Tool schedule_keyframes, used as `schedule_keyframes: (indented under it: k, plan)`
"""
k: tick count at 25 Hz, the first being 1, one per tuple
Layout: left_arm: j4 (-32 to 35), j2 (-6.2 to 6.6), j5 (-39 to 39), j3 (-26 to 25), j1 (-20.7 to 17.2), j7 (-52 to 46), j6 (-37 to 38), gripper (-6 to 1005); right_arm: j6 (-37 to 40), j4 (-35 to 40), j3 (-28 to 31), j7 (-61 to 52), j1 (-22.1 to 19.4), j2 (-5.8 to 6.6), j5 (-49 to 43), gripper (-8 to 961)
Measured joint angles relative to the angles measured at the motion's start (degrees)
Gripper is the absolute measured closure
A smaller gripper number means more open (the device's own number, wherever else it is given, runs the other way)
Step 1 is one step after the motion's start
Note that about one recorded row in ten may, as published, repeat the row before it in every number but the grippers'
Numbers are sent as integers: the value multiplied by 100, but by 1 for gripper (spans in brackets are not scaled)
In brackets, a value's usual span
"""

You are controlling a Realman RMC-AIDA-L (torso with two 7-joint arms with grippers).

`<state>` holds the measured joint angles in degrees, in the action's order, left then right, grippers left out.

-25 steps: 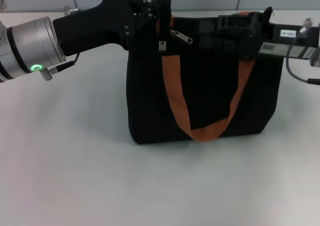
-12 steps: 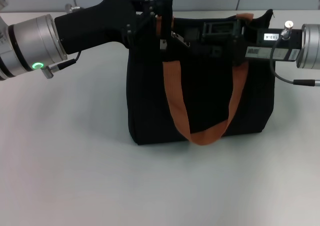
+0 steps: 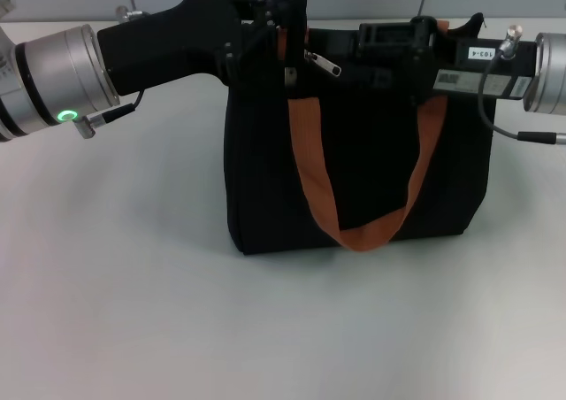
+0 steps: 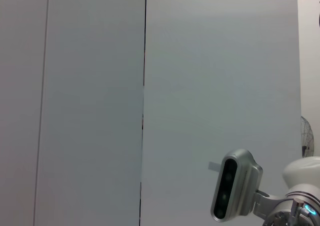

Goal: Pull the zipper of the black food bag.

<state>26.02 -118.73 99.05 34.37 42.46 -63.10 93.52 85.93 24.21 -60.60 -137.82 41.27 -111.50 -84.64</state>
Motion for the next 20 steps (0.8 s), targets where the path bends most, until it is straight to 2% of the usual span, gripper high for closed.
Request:
schedule_keyframes:
  k: [20]
  plan:
    - [0, -9, 0, 0, -8, 0, 37, 979, -6, -32, 59, 4, -8, -26, -20, 475]
